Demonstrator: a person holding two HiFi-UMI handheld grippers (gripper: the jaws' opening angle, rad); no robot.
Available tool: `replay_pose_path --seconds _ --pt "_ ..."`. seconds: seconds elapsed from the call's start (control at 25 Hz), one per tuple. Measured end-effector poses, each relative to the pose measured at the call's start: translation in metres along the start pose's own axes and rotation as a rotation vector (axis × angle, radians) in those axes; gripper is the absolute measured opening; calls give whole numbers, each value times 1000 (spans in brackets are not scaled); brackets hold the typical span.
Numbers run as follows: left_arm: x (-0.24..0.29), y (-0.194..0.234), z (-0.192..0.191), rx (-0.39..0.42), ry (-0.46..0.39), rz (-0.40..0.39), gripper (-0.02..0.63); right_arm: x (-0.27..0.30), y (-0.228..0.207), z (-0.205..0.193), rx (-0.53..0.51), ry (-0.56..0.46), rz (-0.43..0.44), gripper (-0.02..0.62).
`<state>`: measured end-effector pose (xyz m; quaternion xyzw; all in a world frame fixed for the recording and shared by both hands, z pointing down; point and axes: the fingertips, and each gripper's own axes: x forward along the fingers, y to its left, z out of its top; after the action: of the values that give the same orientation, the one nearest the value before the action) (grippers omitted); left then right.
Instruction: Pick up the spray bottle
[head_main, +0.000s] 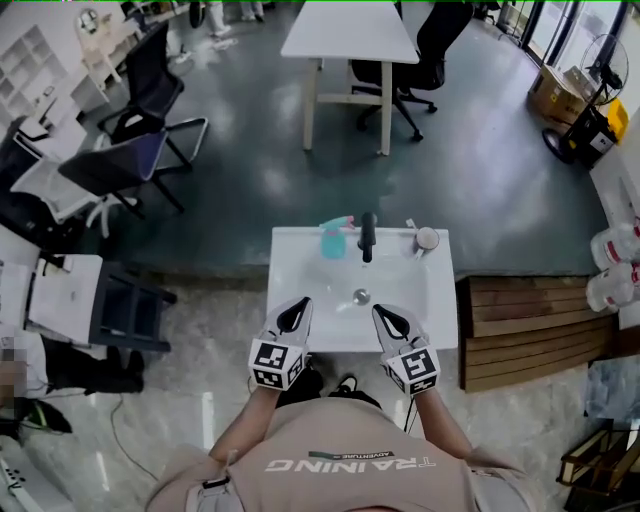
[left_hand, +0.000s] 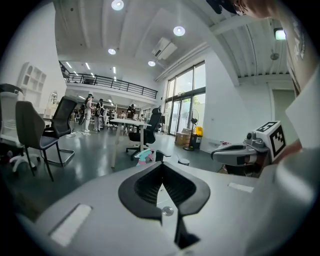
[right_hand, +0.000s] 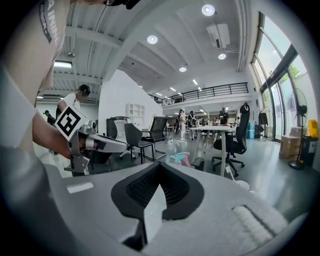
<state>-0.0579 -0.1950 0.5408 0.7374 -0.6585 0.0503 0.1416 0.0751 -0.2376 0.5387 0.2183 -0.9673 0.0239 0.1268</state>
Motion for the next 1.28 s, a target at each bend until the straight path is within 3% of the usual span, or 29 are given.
replay_pose_path --seconds 0.36,0.72,0.96,1.24,1.28 --pt "39 47 36 2 -74 -89 18 36 -21 11 17 55 -136 2" --pt "42 105 30 42 -29 -140 18 101 -21 26 28 56 -274 3" --pt "51 118 39 51 -11 -115 18 118 -27 33 31 43 -267 3" --pt "55 115 47 35 3 -73 18 139 -48 12 34 65 -222 5" --pt "55 115 46 35 5 -63 18 144 -51 5 42 75 -215 32"
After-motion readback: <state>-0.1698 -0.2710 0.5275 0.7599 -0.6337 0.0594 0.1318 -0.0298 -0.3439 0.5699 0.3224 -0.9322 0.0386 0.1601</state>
